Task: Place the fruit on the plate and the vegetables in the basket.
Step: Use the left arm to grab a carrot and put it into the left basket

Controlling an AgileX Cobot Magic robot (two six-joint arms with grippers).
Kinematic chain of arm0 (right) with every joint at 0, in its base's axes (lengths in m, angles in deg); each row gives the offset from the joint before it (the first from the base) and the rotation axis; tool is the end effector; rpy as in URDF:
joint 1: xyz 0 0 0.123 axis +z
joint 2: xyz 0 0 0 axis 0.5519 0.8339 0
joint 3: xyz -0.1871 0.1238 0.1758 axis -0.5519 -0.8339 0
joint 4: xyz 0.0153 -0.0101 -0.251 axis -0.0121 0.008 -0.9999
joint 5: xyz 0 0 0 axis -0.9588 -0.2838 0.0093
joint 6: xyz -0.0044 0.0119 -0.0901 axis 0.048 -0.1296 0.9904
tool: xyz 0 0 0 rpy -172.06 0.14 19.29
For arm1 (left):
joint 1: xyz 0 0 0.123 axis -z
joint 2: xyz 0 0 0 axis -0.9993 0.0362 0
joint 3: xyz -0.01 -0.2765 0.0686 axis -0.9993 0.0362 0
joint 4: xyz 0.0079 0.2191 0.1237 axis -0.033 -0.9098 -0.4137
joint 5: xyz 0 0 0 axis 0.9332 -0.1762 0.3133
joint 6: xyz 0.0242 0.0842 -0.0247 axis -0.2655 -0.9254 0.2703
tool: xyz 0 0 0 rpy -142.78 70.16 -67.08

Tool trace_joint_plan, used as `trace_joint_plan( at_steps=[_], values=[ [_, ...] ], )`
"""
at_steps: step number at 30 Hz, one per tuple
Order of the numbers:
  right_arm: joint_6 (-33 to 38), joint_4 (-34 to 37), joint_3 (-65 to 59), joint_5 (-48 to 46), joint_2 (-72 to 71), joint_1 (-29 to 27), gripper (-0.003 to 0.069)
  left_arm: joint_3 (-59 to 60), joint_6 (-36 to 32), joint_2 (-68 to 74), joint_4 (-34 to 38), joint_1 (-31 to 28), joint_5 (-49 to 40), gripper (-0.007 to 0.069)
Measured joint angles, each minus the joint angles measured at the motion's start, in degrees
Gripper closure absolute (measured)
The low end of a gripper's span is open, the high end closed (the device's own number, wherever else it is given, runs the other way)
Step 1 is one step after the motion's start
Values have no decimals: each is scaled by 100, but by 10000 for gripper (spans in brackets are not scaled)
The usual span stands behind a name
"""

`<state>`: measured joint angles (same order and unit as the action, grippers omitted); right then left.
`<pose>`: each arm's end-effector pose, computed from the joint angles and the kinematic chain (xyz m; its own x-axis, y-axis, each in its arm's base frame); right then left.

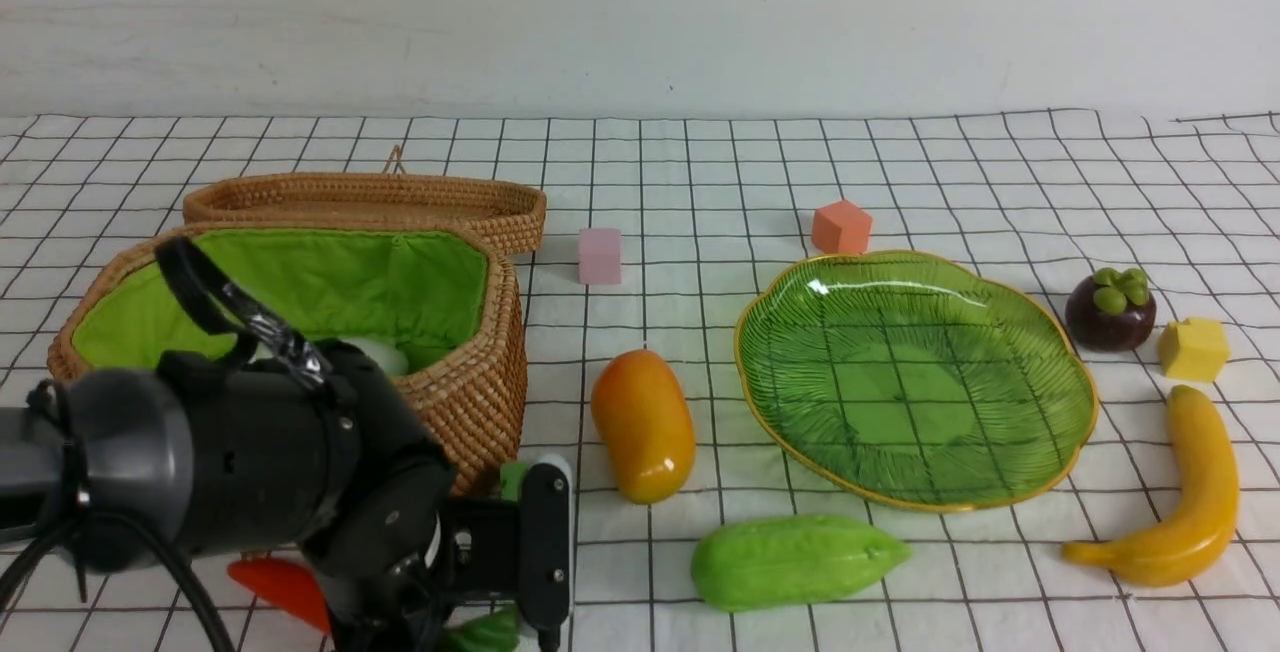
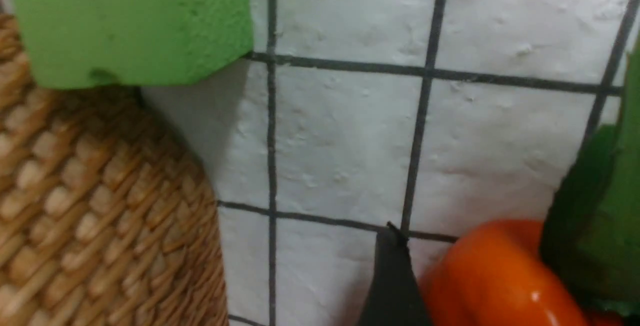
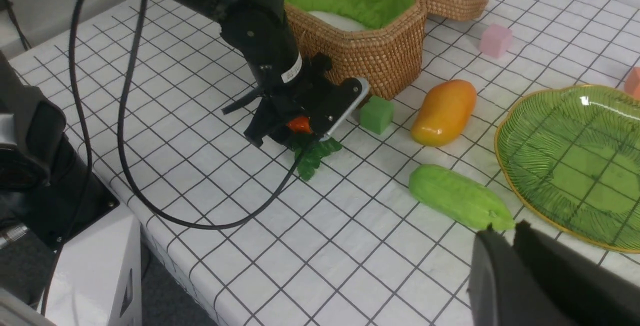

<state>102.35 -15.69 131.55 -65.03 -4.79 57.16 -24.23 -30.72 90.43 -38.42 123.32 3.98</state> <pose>-0.0167 0.0317 0.4379 -0.2980 -0.2593 -0.9187 -0.7387 0.6722 0.0499 0.2465 -0.1533 0.1609 -0.0703 0.9971 0.0296 0.9604 0.0596 0.2721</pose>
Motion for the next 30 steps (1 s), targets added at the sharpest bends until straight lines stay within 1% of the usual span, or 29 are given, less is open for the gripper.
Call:
trace_joint_plan(
  at_steps=[3,5,9,11,13,16,18,21,22,23,24,25,30],
  values=[
    [0,57,0,0,0,0,588,-5,0,28,-11,4,-19,209],
    [0,68,0,0,0,0,589,-5,27,28,-23,4,-16,228],
    [0,84,0,0,0,0,585,-5,337,28,-37,4,-39,228],
    [0,84,0,0,0,0,584,-27,700,11,-24,11,-137,228],
    [0,84,0,0,0,0,582,-96,933,-107,-17,100,-383,228],
    [0,99,0,0,0,0,581,-406,1294,-653,-62,384,-847,228],
    [0,99,0,0,0,4,578,-805,1555,-1151,-255,578,-1094,228],
    [0,116,0,12,0,4,573,-1256,1724,-1544,-736,622,-1207,229],
    [0,123,0,61,0,4,573,-1479,1760,-1650,-1118,572,-1220,229],
    [0,123,0,72,0,4,573,-1479,1760,-1656,-1166,559,-1220,229],
    [0,129,0,170,0,4,571,-1679,1766,-1662,-1467,404,-1133,229],
    [0,123,0,234,0,4,571,-1772,1776,-1635,-1608,256,-1023,229],
    [-18,-44,0,721,0,4,569,-1932,1783,-1265,-1865,-586,-357,230]
  ],
)
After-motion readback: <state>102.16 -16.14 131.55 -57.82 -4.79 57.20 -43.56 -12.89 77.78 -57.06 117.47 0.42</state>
